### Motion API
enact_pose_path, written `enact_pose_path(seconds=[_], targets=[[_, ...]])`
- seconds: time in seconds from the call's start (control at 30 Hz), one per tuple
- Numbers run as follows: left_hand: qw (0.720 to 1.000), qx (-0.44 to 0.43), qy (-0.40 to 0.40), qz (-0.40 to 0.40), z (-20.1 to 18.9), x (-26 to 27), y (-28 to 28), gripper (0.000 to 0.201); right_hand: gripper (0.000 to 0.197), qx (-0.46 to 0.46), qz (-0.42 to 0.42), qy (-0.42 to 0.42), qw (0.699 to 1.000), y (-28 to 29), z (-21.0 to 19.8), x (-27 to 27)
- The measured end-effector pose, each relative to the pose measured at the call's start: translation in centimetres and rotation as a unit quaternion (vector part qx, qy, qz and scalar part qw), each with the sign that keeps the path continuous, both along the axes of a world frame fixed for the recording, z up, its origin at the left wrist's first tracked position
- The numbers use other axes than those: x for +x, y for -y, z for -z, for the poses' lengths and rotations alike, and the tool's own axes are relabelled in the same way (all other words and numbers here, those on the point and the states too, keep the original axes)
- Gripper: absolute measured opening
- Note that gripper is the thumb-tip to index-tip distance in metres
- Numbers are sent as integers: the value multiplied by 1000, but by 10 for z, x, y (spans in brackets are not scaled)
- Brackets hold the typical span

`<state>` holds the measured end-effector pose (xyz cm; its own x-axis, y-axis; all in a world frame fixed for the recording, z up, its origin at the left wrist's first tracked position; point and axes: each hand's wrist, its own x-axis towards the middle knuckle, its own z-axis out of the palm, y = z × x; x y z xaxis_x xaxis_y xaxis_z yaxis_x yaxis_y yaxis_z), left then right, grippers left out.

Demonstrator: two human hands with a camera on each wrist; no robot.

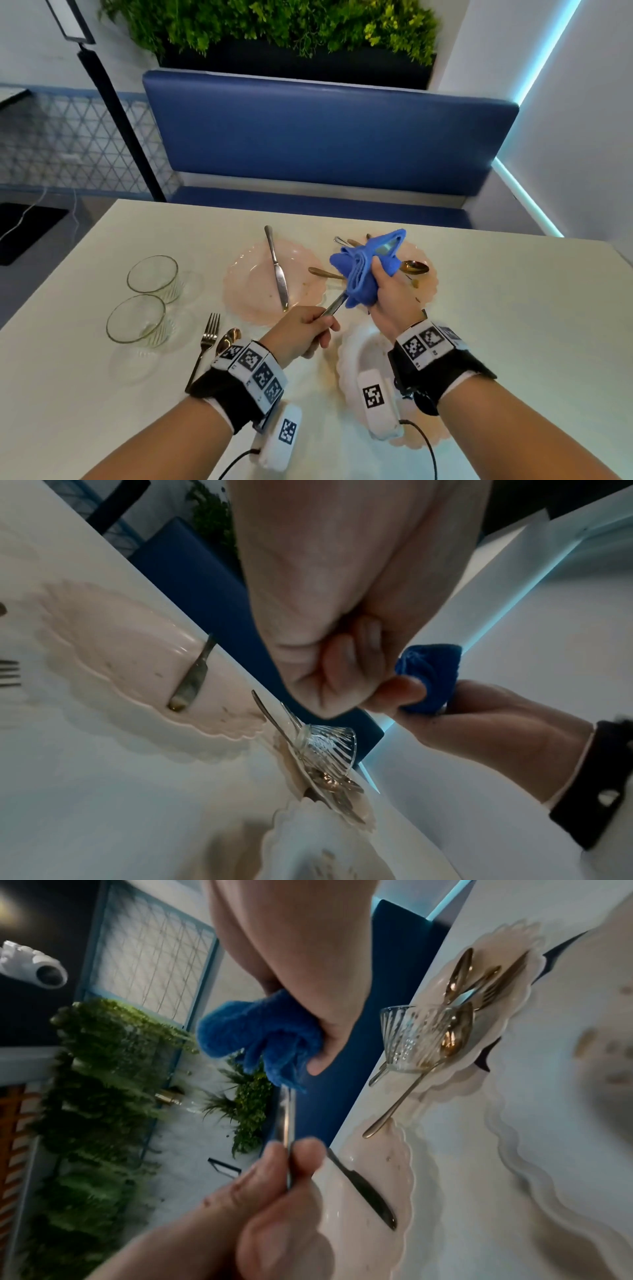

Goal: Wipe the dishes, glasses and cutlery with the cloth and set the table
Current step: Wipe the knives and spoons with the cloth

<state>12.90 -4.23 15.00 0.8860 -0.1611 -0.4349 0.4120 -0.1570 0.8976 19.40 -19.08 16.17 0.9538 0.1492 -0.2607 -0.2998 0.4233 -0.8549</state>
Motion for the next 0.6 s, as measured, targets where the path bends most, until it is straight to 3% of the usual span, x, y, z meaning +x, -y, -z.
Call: enact_pose_path(seconds=[0.13,0.23,0.3,0.37,0.43,0.53,0.6], targets=[[999,-42,-3,31,-6,-8,-11,30,28,-101,9,70,992,4,-32,7],[998,-40,6,55,-9,-15,-26,31,22,-124,164,68,976,36,-50,44],[998,-57,11,27,-9,-16,-34,30,40,-77,194,38,977,53,-46,61],[997,-78,13,-9,-10,-14,-36,30,50,14,155,9,988,55,-35,56],[997,-80,10,-14,-10,-10,-31,30,47,62,57,-31,996,36,-33,31],[998,-60,-4,13,-16,-5,-17,31,36,-15,-109,8,994,-9,-22,-7],[997,-72,-22,-6,-21,-3,-11,33,30,-80,-127,24,988,-30,-13,-22]])
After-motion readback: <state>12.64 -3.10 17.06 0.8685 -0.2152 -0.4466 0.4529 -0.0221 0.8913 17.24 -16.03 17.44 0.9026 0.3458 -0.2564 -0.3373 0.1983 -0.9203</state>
